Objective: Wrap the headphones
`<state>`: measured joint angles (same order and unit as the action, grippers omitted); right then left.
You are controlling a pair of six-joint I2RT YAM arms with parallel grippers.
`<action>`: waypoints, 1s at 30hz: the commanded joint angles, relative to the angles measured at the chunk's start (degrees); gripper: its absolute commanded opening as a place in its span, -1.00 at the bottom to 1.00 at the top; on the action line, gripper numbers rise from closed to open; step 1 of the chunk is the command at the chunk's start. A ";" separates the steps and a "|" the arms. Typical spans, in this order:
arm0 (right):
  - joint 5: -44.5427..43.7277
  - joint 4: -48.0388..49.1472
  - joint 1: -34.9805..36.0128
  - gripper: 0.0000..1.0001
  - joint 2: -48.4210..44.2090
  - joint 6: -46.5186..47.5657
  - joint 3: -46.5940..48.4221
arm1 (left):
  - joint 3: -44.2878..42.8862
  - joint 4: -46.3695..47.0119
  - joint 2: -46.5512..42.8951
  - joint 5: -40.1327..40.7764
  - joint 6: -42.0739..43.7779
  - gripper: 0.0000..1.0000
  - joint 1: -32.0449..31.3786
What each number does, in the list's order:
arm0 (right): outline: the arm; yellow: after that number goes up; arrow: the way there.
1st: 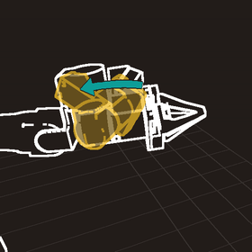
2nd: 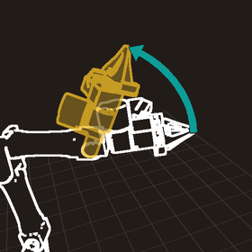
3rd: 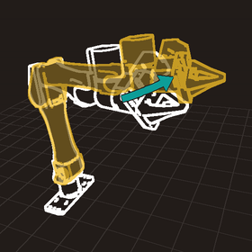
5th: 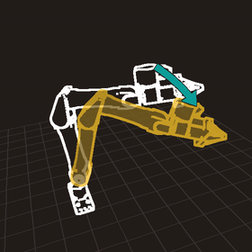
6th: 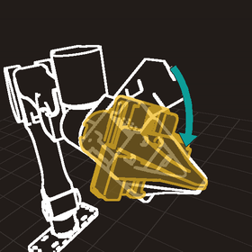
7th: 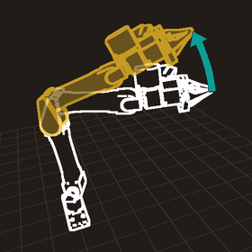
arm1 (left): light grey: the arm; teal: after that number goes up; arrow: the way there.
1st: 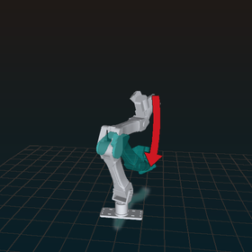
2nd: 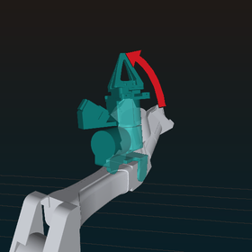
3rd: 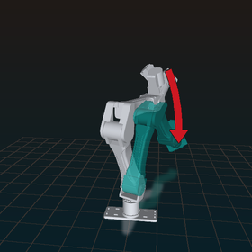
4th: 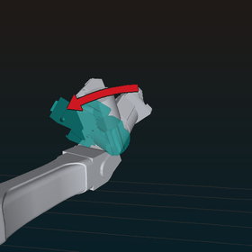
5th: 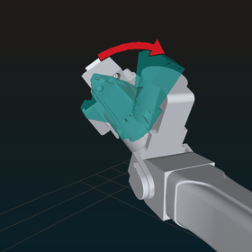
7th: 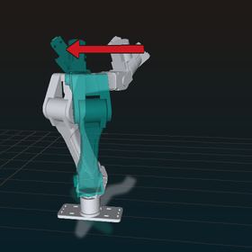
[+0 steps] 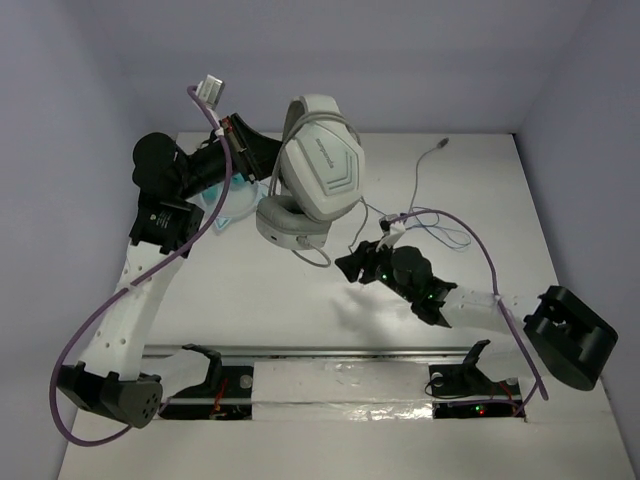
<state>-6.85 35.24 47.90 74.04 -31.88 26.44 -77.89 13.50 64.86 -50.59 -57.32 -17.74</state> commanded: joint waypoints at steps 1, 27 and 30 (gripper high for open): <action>1.31 5.71 -0.35 0.12 3.28 -0.73 0.72 | -1.13 10.32 -0.35 0.49 -8.95 -1.00 0.95; -5.00 -15.53 16.95 -1.00 3.13 -3.36 7.40 | -0.78 2.23 2.02 41.15 -2.71 -1.00 0.95; -7.37 -21.85 19.94 -1.00 3.30 -3.28 10.29 | 1.06 2.85 2.46 46.26 -3.06 -1.00 0.95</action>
<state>-8.84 22.13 65.60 78.02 -34.79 33.19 -77.30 11.92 68.31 -15.07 -58.98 -17.02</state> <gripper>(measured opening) 0.055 0.102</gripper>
